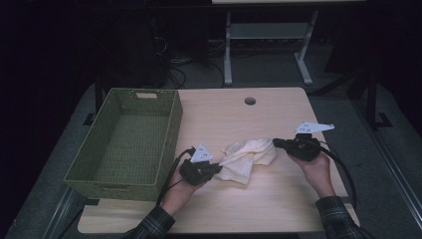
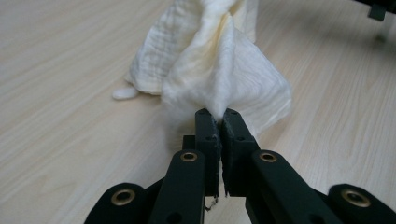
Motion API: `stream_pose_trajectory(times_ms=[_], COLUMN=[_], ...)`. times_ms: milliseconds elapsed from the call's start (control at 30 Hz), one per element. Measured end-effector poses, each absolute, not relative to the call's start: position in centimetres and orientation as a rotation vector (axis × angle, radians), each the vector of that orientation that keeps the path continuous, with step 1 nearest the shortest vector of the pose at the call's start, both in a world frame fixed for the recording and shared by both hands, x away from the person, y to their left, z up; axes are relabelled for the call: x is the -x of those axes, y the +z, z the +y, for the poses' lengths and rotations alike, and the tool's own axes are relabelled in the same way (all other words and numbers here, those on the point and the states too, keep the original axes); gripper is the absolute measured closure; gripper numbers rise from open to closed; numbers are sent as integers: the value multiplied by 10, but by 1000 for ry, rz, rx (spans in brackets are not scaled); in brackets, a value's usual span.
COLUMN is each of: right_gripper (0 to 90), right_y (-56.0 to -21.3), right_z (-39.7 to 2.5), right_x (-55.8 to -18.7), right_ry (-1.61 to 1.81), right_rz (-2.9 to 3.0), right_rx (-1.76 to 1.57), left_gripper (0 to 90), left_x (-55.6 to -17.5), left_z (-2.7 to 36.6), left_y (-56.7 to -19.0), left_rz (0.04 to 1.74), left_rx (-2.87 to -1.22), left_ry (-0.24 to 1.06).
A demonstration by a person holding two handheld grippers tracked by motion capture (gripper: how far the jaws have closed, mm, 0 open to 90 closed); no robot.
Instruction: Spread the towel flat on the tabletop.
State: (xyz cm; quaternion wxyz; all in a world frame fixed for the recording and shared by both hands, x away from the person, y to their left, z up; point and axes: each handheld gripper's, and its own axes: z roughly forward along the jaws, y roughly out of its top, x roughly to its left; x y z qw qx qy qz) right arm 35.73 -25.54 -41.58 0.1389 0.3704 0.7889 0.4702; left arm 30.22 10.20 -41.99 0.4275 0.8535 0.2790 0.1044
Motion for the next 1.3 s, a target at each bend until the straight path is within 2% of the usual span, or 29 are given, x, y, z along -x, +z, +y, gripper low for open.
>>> stream_pose_trajectory(times_ms=[200,400,567,767,833,900,1000,1133,1300], right_gripper=[900,900,900,900,889,775,735,723,710], right_y=[-388,-377,-384,-410,-416,-420,-419,-415,-420], right_z=[-263,-269,-275,-270,-268,-268,-273,-282,-286], right_x=[-344,-331,-335,-349,-353,-355,-355,-349,-336], right_ry=[1396,1335,1281,1216,1192,1176,1197,1237,1198], right_rz=[2230,2210,2212,2251,2249,2241,2225,2217,2248], right_rx=[-1005,-988,-1013,-1071,-1103,-1122,-1131,-1144,-1143], left_gripper=[861,863,864,852,818,713,629,617,613], left_x=[-300,-297,-303,-328,-337,-341,-340,-330,-318], left_z=[107,116,124,120,116,114,116,109,81], left_y=[-413,-402,-395,-400,-404,-408,-409,-408,-419], left_rz=[701,716,766,860,892,916,921,848,752], left_rx=[-2105,-2054,-2020,-2028,-2030,-2036,-2025,-2050,-2111], left_ry=[282,319,376,475,503,516,487,396,279])
